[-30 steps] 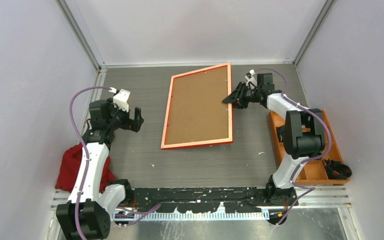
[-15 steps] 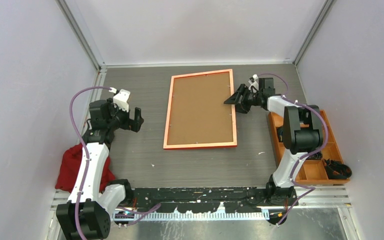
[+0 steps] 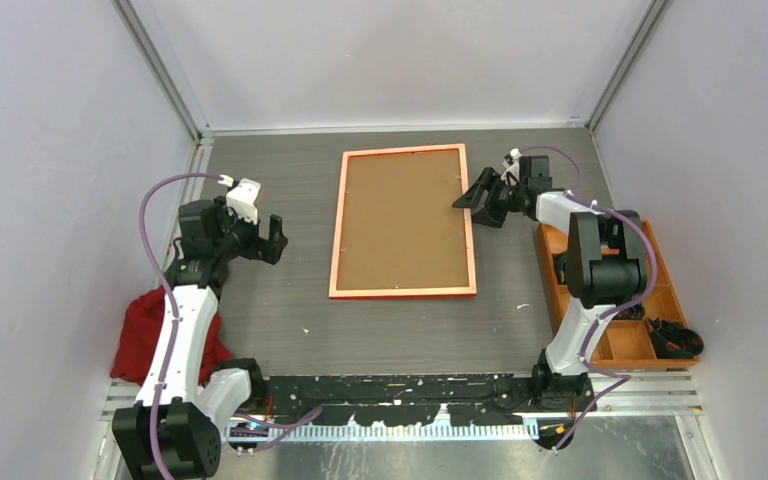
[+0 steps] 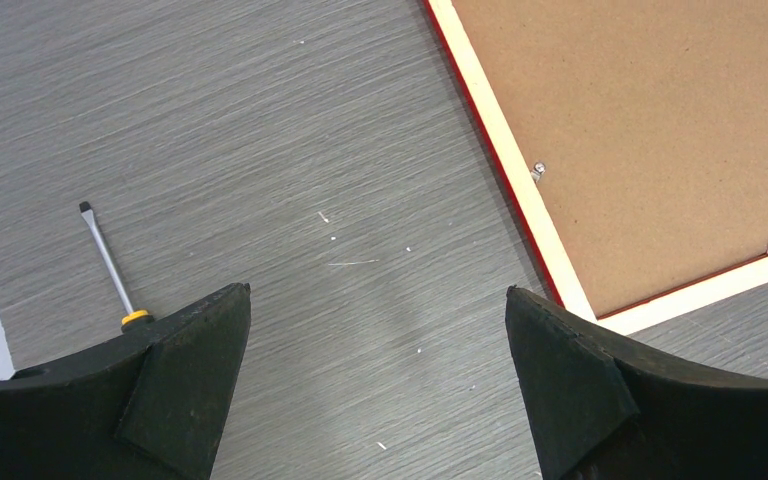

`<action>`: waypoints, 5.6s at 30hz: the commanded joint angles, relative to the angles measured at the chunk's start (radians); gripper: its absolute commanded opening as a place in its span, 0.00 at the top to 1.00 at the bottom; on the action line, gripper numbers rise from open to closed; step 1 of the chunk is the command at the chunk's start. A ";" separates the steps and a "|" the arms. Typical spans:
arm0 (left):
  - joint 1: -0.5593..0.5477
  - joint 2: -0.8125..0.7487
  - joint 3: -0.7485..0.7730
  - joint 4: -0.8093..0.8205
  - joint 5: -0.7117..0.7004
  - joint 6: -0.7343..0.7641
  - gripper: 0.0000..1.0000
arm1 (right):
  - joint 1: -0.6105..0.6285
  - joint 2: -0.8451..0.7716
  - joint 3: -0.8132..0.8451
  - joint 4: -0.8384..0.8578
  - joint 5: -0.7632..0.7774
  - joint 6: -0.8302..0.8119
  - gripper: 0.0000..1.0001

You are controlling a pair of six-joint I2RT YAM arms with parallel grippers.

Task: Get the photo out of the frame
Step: Turn over the photo frame at the center of the board, then pick up the screwdriver from the center of the board.

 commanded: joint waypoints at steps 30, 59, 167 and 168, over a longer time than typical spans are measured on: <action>0.015 0.110 0.025 -0.092 -0.474 0.095 0.00 | -0.008 -0.190 0.007 -0.012 0.092 -0.146 0.00; 0.279 0.573 0.128 -0.032 -0.308 0.007 0.23 | -0.048 -0.186 -0.015 0.014 0.052 -0.121 0.00; -0.532 0.364 0.060 0.759 0.457 -0.804 0.99 | 0.434 -0.315 -0.396 1.183 -0.125 0.246 0.26; -0.533 0.367 0.060 0.759 0.458 -0.802 1.00 | 0.435 -0.315 -0.399 1.198 -0.126 0.248 0.27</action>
